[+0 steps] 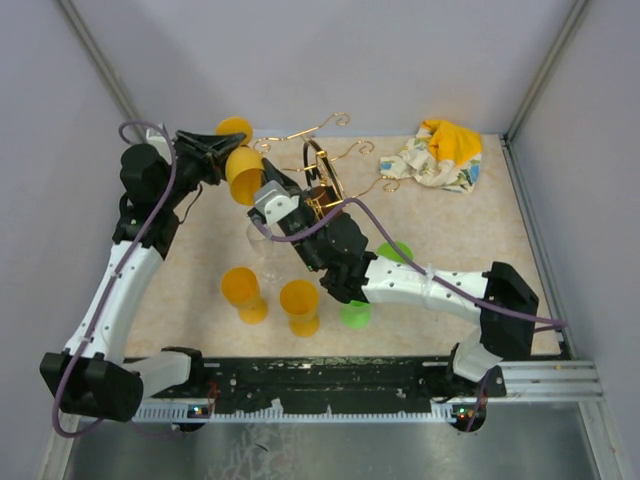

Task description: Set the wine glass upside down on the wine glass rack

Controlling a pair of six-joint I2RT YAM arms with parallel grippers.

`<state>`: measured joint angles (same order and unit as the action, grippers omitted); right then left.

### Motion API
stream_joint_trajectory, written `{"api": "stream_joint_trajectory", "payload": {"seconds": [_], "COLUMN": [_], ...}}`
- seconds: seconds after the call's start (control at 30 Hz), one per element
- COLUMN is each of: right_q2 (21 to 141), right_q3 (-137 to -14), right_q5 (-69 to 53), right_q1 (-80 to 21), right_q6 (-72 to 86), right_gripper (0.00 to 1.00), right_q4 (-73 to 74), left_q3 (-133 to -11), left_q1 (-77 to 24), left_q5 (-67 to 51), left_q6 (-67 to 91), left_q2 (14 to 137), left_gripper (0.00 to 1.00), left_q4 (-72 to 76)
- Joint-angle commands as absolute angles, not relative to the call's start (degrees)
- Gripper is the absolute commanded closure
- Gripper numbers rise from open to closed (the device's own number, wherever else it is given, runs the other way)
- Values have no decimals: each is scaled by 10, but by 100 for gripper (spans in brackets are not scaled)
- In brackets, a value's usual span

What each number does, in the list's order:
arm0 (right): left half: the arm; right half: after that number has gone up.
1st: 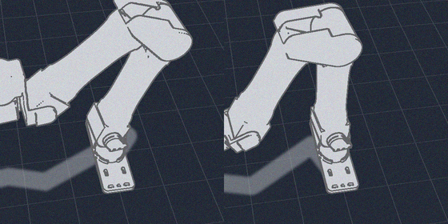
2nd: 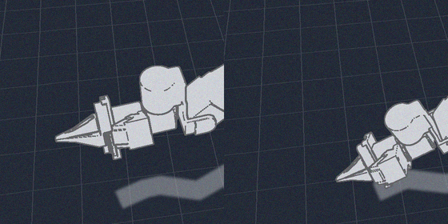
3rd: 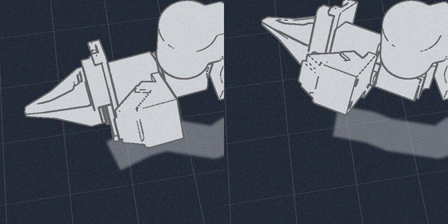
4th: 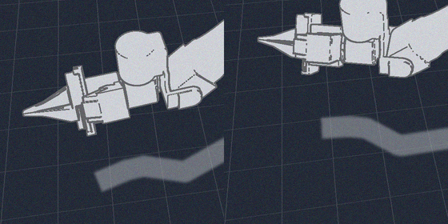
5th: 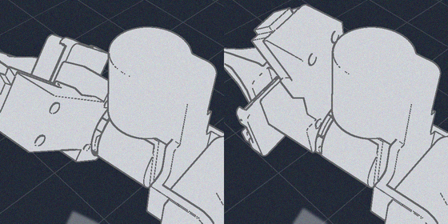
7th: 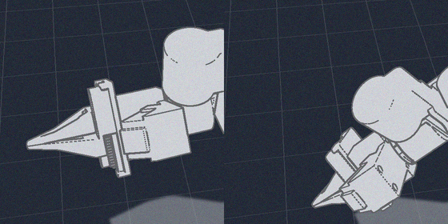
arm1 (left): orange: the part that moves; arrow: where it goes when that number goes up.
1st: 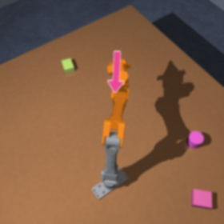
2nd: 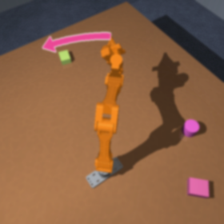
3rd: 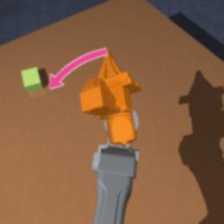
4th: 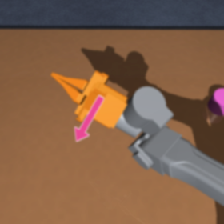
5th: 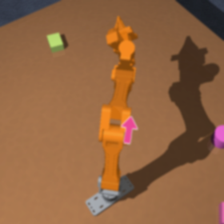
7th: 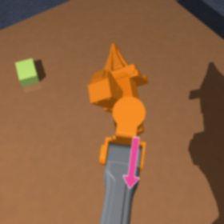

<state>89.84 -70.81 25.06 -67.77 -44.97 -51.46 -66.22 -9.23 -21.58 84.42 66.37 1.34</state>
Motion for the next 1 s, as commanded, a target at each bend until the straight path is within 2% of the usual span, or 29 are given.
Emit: {"api": "stream_joint_trajectory", "payload": {"seconds": [0.0, 0.13, 0.23, 0.37, 0.43, 0.53, 0.6, 0.77, 0.97], "right_q2": [869, 869, 868, 866, 864, 860, 856, 848, 825], "right_q3": [-708, -709, -706, -702, -700, -694, -689, -679, -659], "right_q5": [224, 225, 223, 224, 228, 235, 243, 272, 312], "right_q1": [-687, -686, -687, -688, -688, -687, -687, -687, -687], "right_q6": [-431, -432, -432, -432, -434, -437, -443, -464, -481], "right_gripper": [100, 100, 100, 100, 100, 97, 91, 55, 37], "right_q4": [-545, -543, -545, -542, -541, -544, -546, -547, -543], "left_q3": [-652, -648, -645, -636, -633, -631, -631, -629, -662], "left_q1": [-94, -94, -94, -95, -94, -93, -91, -70, -15], "left_q5": [-242, -243, -242, -253, -259, -263, -262, -254, -236], "left_q6": [855, 855, 853, 852, 852, 847, 836, 810, 735], "left_q2": [666, 664, 664, 670, 673, 678, 678, 674, 672], "left_gripper": [58, 69, 83, 96, 100, 100, 100, 100, 100], "left_q4": [50, 60, 70, 91, 102, 117, 129, 164, 164]}}
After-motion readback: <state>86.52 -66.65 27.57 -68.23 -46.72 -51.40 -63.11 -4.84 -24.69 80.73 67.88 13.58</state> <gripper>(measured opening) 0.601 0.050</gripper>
